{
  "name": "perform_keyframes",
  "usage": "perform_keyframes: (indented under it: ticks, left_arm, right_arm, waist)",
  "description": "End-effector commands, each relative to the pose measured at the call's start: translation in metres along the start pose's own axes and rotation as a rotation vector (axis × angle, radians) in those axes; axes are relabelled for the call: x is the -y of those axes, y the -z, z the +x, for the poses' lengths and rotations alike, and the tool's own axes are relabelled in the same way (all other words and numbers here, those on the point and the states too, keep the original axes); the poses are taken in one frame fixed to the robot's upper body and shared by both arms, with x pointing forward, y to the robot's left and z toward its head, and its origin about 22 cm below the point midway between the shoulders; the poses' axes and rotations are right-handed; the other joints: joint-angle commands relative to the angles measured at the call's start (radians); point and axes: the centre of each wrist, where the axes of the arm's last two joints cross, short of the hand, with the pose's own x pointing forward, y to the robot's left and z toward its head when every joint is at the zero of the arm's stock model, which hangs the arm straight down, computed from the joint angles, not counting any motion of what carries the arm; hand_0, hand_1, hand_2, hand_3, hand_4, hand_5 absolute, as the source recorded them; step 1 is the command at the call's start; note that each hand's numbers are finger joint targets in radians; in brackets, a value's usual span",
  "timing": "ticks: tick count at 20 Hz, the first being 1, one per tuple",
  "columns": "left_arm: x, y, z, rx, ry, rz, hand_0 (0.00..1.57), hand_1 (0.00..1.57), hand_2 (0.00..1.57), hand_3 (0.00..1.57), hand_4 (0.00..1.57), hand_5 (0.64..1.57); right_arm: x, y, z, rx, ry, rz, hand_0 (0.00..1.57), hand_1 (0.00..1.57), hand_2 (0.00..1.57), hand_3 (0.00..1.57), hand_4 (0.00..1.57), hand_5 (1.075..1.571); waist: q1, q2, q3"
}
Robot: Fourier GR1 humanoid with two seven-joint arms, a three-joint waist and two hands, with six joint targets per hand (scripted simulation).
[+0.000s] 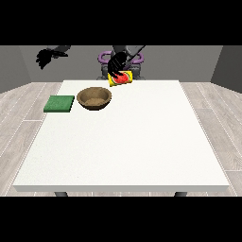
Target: Pick the cup and pour the ball into the bowl, then pick the bowl and place it on the pad
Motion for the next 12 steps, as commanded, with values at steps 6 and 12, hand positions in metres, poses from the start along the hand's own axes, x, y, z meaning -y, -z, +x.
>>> perform_keyframes:
  ticks: [6,12]
  left_arm:
    - [-0.001,-0.008,0.017,0.081,0.133,0.0,1.45,1.45,1.57,1.57,1.53,1.134]
    - [0.0,-0.004,-0.031,-0.381,-0.662,0.029,1.3,1.3,1.57,1.57,1.57,1.19]
  right_arm:
    - [-0.022,0.017,0.004,-0.052,0.018,0.003,0.0,0.0,0.0,0.0,0.0,1.569]
    - [0.002,-0.009,-0.005,-0.076,0.031,-0.056,0.0,0.0,0.0,0.0,0.0,1.567]
  waist:
    - [0.027,-0.022,-0.0019]
    - [0.094,-0.001,-0.0126]
